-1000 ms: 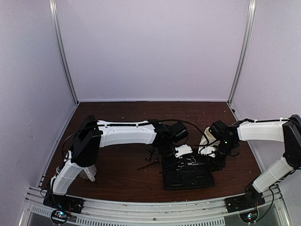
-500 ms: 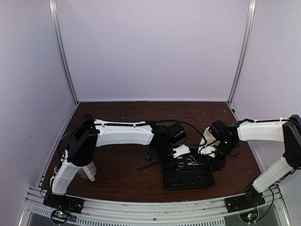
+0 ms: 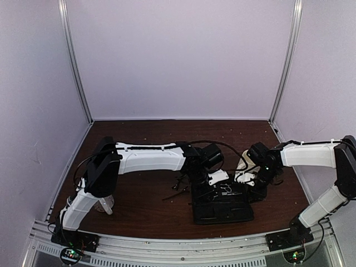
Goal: Sort the hair-cutting tools
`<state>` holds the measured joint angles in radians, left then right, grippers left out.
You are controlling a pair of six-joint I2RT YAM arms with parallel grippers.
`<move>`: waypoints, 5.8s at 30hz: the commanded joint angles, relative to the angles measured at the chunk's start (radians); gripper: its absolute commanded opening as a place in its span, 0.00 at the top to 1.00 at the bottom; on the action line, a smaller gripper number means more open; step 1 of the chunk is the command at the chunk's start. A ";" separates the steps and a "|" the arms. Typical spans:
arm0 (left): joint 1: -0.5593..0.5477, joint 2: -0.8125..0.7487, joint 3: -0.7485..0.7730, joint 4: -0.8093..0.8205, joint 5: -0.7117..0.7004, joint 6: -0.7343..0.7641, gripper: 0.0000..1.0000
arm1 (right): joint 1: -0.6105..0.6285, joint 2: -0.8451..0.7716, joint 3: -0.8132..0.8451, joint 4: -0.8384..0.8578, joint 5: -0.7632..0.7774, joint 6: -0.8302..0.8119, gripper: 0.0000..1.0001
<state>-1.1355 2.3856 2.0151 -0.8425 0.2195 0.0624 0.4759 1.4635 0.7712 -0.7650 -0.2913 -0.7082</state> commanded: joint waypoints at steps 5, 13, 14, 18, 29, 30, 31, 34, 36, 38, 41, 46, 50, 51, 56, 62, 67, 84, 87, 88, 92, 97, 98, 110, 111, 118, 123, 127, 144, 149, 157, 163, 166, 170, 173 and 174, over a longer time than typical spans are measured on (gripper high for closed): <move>-0.004 0.044 0.059 -0.035 -0.032 -0.012 0.60 | 0.006 -0.005 -0.010 0.011 -0.011 0.007 0.49; -0.001 0.123 0.165 -0.099 -0.045 -0.023 0.69 | 0.006 -0.006 -0.012 0.013 -0.011 0.005 0.49; 0.000 0.128 0.170 -0.103 -0.041 -0.022 0.70 | 0.006 -0.006 -0.012 0.014 -0.011 0.005 0.49; 0.003 0.156 0.217 -0.132 -0.026 -0.018 0.72 | 0.006 -0.008 -0.014 0.015 -0.011 0.004 0.49; 0.003 -0.149 -0.142 0.121 -0.103 -0.058 0.69 | 0.004 -0.025 -0.015 0.005 -0.006 0.001 0.50; 0.003 -0.159 -0.158 0.119 -0.099 -0.057 0.69 | 0.001 -0.037 -0.014 0.003 0.001 0.001 0.50; 0.002 -0.161 -0.168 0.108 -0.099 -0.050 0.70 | -0.002 -0.051 -0.013 0.002 0.003 0.001 0.49; -0.003 -0.163 -0.187 0.071 -0.116 -0.022 0.71 | -0.010 -0.089 -0.006 -0.022 -0.008 -0.001 0.49; -0.009 -0.180 -0.217 0.070 -0.124 -0.009 0.69 | -0.010 -0.109 -0.011 -0.035 -0.004 0.001 0.49; -0.016 -0.187 -0.229 0.071 -0.083 0.017 0.70 | -0.010 -0.133 -0.026 -0.043 0.006 0.002 0.49; -0.029 -0.163 -0.208 0.055 -0.039 0.038 0.78 | -0.020 -0.176 -0.043 -0.046 0.026 -0.002 0.49; -0.036 -0.120 -0.174 0.052 -0.039 0.027 0.88 | -0.072 -0.217 -0.025 -0.070 -0.011 0.002 0.49; -0.036 -0.087 -0.135 0.052 -0.039 0.029 0.92 | -0.083 -0.224 -0.033 -0.049 -0.024 0.016 0.49; -0.036 -0.080 -0.122 0.052 -0.038 0.030 0.92 | -0.084 -0.223 -0.036 -0.042 -0.025 0.020 0.49; -0.032 -0.037 -0.062 0.019 -0.078 0.024 0.91 | -0.093 -0.210 -0.037 -0.025 -0.025 0.024 0.49; -0.016 -0.001 -0.010 -0.007 -0.076 0.015 0.91 | -0.099 -0.199 -0.041 -0.014 -0.029 0.022 0.49; -0.016 0.026 0.035 -0.045 -0.053 0.032 0.91 | -0.100 -0.186 -0.042 -0.012 -0.034 0.018 0.49; 0.032 -0.099 -0.124 0.031 0.027 -0.179 0.70 | -0.148 -0.206 -0.013 -0.041 -0.050 -0.003 0.49; 0.026 -0.085 -0.119 0.038 0.031 -0.162 0.64 | -0.147 -0.207 -0.022 -0.031 -0.046 0.000 0.49; 0.025 -0.081 -0.117 0.038 0.031 -0.155 0.64 | -0.148 -0.202 -0.023 -0.029 -0.045 0.001 0.49; 0.023 -0.058 -0.102 0.051 0.035 -0.140 0.64 | -0.148 -0.159 -0.024 -0.024 -0.061 0.013 0.49; 0.020 -0.019 -0.060 0.035 0.036 -0.141 0.70 | -0.169 -0.106 0.016 -0.058 -0.107 0.029 0.49; 0.020 -0.011 -0.048 0.028 0.038 -0.142 0.71 | -0.180 -0.101 0.025 -0.070 -0.129 0.036 0.49; 0.020 0.090 0.101 -0.063 0.055 -0.130 0.90 | -0.307 -0.086 0.062 -0.080 -0.182 0.067 0.49; 0.020 0.095 0.109 -0.067 0.057 -0.129 0.91 | -0.307 -0.087 0.060 -0.076 -0.182 0.068 0.49; 0.020 0.054 0.082 -0.078 0.015 -0.137 0.81 | -0.309 -0.095 0.059 -0.073 -0.168 0.068 0.49; 0.021 -0.116 -0.063 -0.010 -0.039 -0.125 0.67 | -0.314 -0.127 0.089 -0.094 -0.156 0.065 0.49; 0.022 -0.231 -0.115 -0.009 -0.110 -0.115 0.65 | -0.324 -0.164 0.150 -0.118 -0.159 0.083 0.48; 0.163 -0.374 -0.385 -0.061 -0.236 -0.175 0.66 | -0.320 -0.244 0.230 -0.075 -0.273 0.200 0.46; 0.204 -0.385 -0.435 -0.018 -0.159 -0.119 0.66 | -0.258 -0.221 0.186 -0.146 -0.338 0.063 0.48; 0.230 -0.352 -0.454 0.028 -0.093 -0.056 0.67 | -0.140 -0.258 0.142 -0.277 -0.325 -0.123 0.48; 0.231 -0.312 -0.459 0.075 -0.072 -0.030 0.68 | -0.071 -0.259 0.097 -0.222 -0.279 -0.077 0.48; 0.230 -0.304 -0.467 0.094 -0.056 -0.024 0.69 | -0.064 -0.242 0.091 -0.201 -0.260 -0.056 0.48; 0.230 -0.277 -0.470 0.094 -0.076 -0.019 0.72 | -0.060 -0.240 0.087 -0.194 -0.255 -0.056 0.48; 0.231 -0.264 -0.471 0.094 -0.076 -0.016 0.75 | -0.059 -0.248 0.079 -0.192 -0.255 -0.057 0.48; 0.230 -0.261 -0.468 0.094 -0.074 -0.015 0.76 | -0.059 -0.249 0.077 -0.192 -0.253 -0.057 0.48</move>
<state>-0.9089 2.1036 1.5581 -0.7773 0.1341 0.0284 0.4099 1.2236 0.8619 -0.9699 -0.5655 -0.7773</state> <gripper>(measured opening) 0.253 0.522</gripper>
